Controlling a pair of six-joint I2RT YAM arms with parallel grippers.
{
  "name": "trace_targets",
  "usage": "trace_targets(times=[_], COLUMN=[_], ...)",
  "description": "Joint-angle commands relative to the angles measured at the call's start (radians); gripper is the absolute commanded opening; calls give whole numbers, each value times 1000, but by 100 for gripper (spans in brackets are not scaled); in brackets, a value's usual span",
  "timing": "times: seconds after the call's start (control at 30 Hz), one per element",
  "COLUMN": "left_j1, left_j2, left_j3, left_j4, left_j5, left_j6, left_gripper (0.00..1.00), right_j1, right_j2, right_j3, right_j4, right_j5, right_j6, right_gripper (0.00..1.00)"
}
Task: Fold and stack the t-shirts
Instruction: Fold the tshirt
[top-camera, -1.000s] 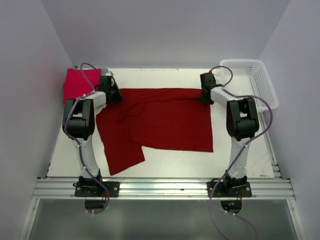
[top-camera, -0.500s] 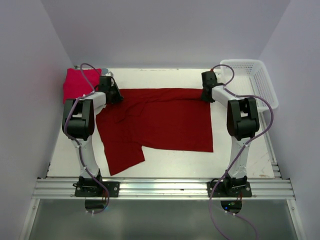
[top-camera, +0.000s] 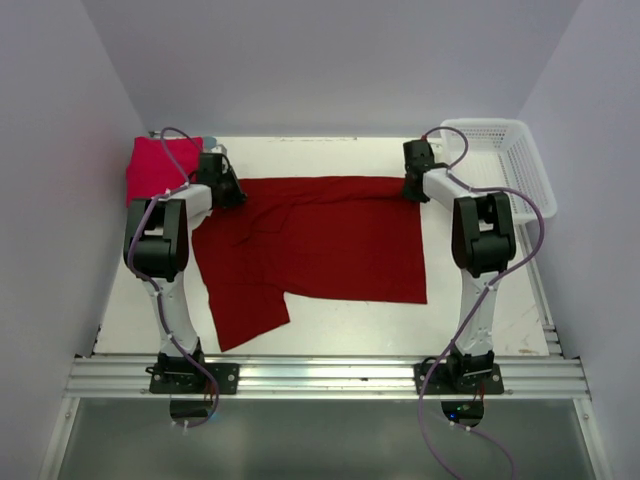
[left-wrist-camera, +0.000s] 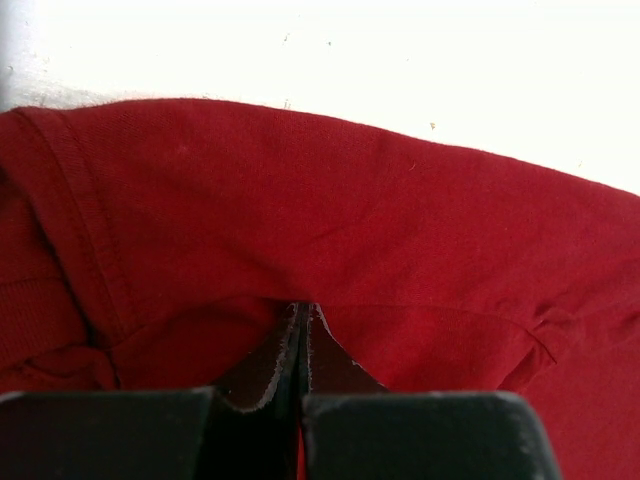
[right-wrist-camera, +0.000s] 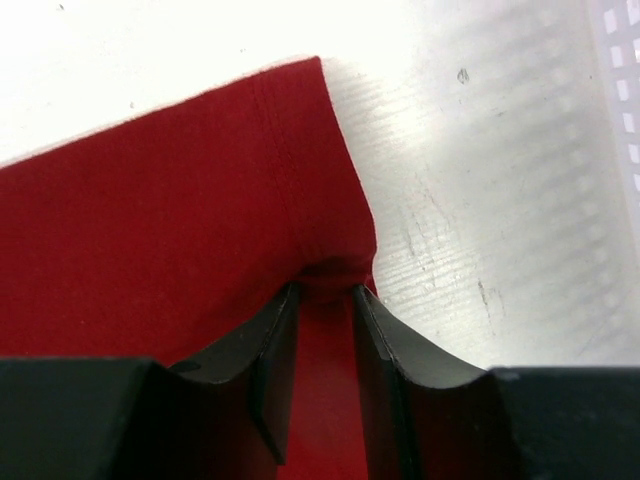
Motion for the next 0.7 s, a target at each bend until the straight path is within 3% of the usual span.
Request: trace_targets(times=[0.0,0.27,0.47,0.67], left_j1=[5,5,5,5], left_j2=[0,3,4,6], left_j3=[-35,-38,-38,-38], left_j4=[-80,-75,-78,-81], left_j5=[16,22,22,24], left_j6=[25,23,25,23], left_gripper=[0,0,0,0], right_j1=[-5,-6,-9,-12], right_j2=[21,62,82,19], right_j3=[64,145,144,92], right_j4=[-11,-48,-57,-52], right_j5=[14,20,15,32], right_j6=[-7,-23,-21,-32], right_gripper=[32,25,0,0])
